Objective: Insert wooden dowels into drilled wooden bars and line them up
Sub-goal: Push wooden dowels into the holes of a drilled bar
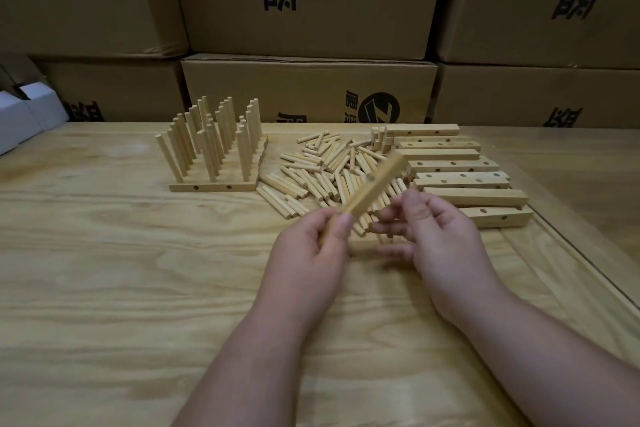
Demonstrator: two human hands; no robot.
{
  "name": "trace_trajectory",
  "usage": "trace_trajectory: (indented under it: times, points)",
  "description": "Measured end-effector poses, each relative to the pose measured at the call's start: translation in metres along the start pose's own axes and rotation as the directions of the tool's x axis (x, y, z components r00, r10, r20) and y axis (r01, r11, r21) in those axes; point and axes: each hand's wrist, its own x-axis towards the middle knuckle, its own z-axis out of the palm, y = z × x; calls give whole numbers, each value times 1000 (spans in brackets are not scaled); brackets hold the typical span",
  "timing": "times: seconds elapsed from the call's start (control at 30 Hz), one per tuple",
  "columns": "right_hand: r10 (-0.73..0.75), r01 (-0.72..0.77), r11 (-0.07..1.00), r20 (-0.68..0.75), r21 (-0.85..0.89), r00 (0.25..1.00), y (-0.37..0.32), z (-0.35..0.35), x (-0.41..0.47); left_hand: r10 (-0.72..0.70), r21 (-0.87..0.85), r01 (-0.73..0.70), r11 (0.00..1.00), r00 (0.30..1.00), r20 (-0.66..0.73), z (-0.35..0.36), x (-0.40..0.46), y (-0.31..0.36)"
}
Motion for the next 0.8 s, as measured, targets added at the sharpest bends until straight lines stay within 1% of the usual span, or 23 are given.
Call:
trace_trajectory:
  times: [0.03, 0.07, 0.1, 0.13, 0.2, 0.27, 0.3, 0.37, 0.4, 0.47, 0.5, 0.53, 0.63, 0.8]
  points:
    - [-83, 87, 980, 28, -180, 996, 2, -1, -2, -54, -83, 48, 995, 996, -75, -2, 2, -1]
    - [-175, 202, 903, 103, -379, 979, 3, -3, -4, -132, -197, 104, 975, 981, -139, -4, 4, -1]
    - [-222, 306, 783, 217, -542, 951, 4, -3, -6, -223, -321, 157, 934, 958, -182, -7, 7, 1]
    - [-205, 377, 656, 327, -653, 923, 5, -3, -7, -296, -420, 191, 887, 933, -203, -9, 9, 2]
    - [-86, 461, 463, 479, -757, 873, 9, 0, -9, -393, -544, 227, 808, 896, -209, -12, 13, 3]
    - [-15, 524, 304, 546, -796, 838, 13, 3, -10, -422, -591, 236, 771, 885, -198, -14, 15, 6]
    - [-6, 537, 264, 555, -801, 832, 13, 4, -11, -426, -601, 240, 762, 885, -187, -13, 16, 6]
    - [-40, 535, 250, 544, -807, 838, 10, 5, -12, -429, -615, 246, 749, 888, -167, -13, 16, 7]
    - [-83, 528, 249, 525, -812, 847, 9, 5, -12, -425, -618, 245, 747, 891, -161, -12, 16, 7]
    - [-185, 497, 242, 464, -833, 867, 8, 5, -11, -403, -600, 240, 763, 903, -152, -11, 15, 8]
    - [-211, 471, 238, 428, -850, 879, 8, 4, -10, -391, -585, 239, 775, 908, -147, -10, 15, 8]
    - [-213, 440, 228, 396, -869, 893, 8, 4, -9, -380, -571, 237, 786, 914, -143, -9, 14, 8]
    - [-152, 349, 159, 327, -923, 933, 11, 2, -8, -350, -539, 239, 808, 930, -113, -7, 12, 7]
    - [-154, 262, 151, 240, -953, 959, 7, 1, -10, -315, -493, 230, 839, 944, -96, -6, 11, 1]
